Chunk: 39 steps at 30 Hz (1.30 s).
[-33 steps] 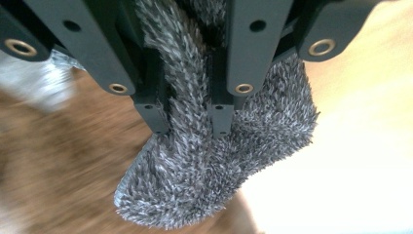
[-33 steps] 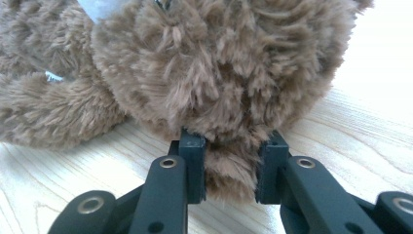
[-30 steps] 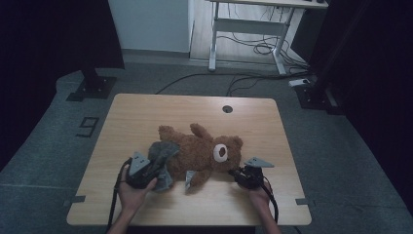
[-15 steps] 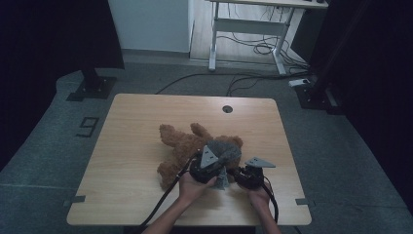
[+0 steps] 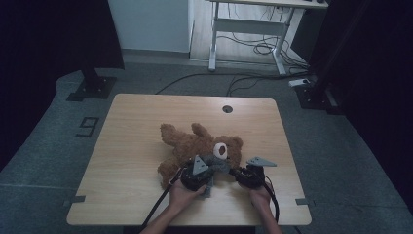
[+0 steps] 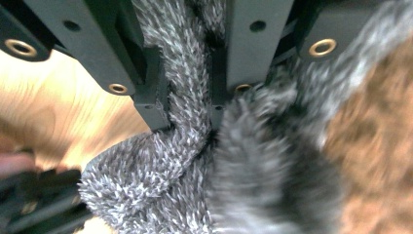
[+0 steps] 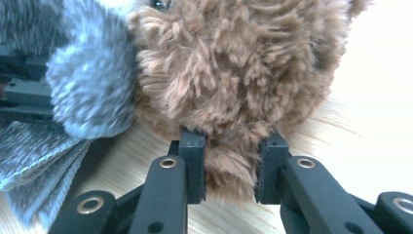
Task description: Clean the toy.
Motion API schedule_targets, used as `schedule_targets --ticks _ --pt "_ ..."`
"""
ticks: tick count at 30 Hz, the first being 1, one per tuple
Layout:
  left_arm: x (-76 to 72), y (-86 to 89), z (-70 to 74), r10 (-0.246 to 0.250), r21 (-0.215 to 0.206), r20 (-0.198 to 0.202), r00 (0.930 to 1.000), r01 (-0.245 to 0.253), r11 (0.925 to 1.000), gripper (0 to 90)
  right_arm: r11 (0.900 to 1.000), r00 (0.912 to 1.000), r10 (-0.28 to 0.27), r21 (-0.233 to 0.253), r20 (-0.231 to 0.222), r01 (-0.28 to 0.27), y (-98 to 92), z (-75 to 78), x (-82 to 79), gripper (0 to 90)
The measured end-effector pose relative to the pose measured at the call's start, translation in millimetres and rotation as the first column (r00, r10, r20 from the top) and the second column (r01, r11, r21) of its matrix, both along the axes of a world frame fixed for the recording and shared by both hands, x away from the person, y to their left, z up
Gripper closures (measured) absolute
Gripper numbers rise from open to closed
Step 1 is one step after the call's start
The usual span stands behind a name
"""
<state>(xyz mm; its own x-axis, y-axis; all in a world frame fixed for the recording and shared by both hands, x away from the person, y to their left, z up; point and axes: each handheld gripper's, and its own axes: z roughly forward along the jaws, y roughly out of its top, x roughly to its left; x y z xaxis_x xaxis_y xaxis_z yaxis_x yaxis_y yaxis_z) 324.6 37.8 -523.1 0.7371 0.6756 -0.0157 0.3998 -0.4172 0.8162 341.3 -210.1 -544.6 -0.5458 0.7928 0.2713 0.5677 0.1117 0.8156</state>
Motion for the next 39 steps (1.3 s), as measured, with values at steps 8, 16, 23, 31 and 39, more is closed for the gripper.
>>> schedule_targets --ticks 8,16,23,31,39 --pt "-6.2 30.0 3.8 -0.011 -0.036 -0.067 0.9977 0.009 0.9993 74.0 1.000 0.9999 0.010 -0.011 0.007 -0.010 -0.2 0.0 -0.4 70.8" --pt "-17.7 89.8 6.1 0.063 -0.058 -0.090 0.9939 -0.068 0.9960 73.8 0.999 0.9997 0.020 -0.026 0.015 -0.019 -0.4 -0.1 -0.9 70.7" --pt "-19.0 130.2 12.9 0.126 -0.128 -0.107 0.9863 -0.139 0.9820 74.0 0.999 0.9993 0.027 -0.038 0.026 -0.026 0.2 -0.6 -1.2 70.6" --pt "7.6 107.4 62.3 0.097 -0.155 -0.037 0.9945 -0.102 0.9826 73.9 0.999 0.9991 0.029 -0.044 0.030 -0.028 0.3 -1.1 -1.3 70.4" --pt "49.4 30.0 94.7 0.003 -0.109 -0.015 0.9999 -0.004 0.9940 73.9 0.999 0.9990 0.028 -0.042 0.036 -0.026 0.4 -3.1 -1.8 70.3"
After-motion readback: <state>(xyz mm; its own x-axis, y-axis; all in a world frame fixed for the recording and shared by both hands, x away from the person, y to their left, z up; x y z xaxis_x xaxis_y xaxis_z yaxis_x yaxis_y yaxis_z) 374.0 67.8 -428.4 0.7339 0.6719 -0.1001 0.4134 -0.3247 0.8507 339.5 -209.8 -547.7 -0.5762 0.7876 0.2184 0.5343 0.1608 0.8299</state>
